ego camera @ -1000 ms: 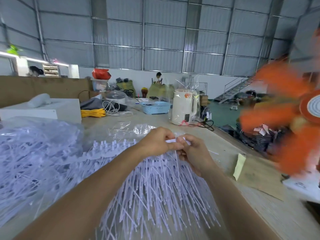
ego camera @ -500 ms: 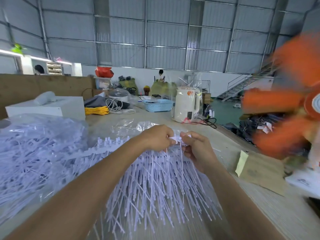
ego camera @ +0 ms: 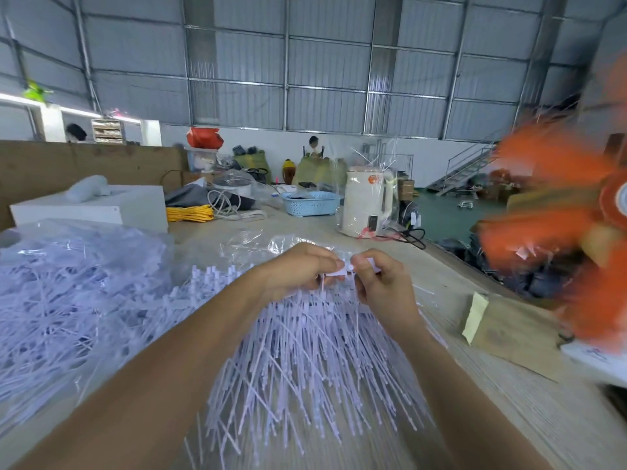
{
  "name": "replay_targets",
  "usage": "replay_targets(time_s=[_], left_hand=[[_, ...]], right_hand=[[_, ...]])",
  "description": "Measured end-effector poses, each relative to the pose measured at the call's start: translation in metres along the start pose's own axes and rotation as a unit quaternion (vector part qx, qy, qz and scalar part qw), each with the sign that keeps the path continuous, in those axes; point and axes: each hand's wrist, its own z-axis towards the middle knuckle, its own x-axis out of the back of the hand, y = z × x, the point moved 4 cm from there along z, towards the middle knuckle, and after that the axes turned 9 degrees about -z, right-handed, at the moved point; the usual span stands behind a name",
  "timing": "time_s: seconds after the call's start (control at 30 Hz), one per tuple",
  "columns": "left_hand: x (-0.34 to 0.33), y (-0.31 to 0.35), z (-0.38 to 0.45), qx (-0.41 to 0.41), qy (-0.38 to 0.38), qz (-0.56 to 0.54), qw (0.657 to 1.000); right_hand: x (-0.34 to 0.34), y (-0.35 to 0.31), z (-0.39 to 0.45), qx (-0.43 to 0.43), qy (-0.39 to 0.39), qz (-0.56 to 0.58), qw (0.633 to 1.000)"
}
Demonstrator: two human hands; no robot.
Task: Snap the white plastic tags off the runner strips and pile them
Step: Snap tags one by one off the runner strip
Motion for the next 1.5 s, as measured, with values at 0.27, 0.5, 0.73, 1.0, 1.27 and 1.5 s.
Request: replay_targets(time_s=[0.27,0.5,0.73,1.0,1.27,1.5], left_hand=[[-0.005,0.015,0.005,-0.012,-0.037,-0.063,0.997],[0.033,0.009,0.007,-0.02,0.125,0.12,0.985],[0.008,0.0,0.009,-0.027,0.012,0.145,0.989],[-0.002,0.011,0.002,-0.091,0.003,0.141,0.986],[-0.004,0.02,-0.008,-0.142,0.016,0.151,0.978],[-0.003,0.031,-0.014,-0.208,0.072,0.352,0.91]], right_hand=[[0.01,-0.008,0.002,0.016,0.071,0.042,0.996],[0.053,-0.018,0.011,-0.096,0.211,0.256,0.939],[0.024,-0.006,0.011,-0.267,0.049,0.349,0.897],[0.019,0.008,0.009,-0.309,0.013,0.316,0.897],[-0.001,0.003,-0.004,-0.304,-0.089,0.176,0.932],[-0.009,-0.009,-0.007,-0.211,-0.076,0.139,0.965]])
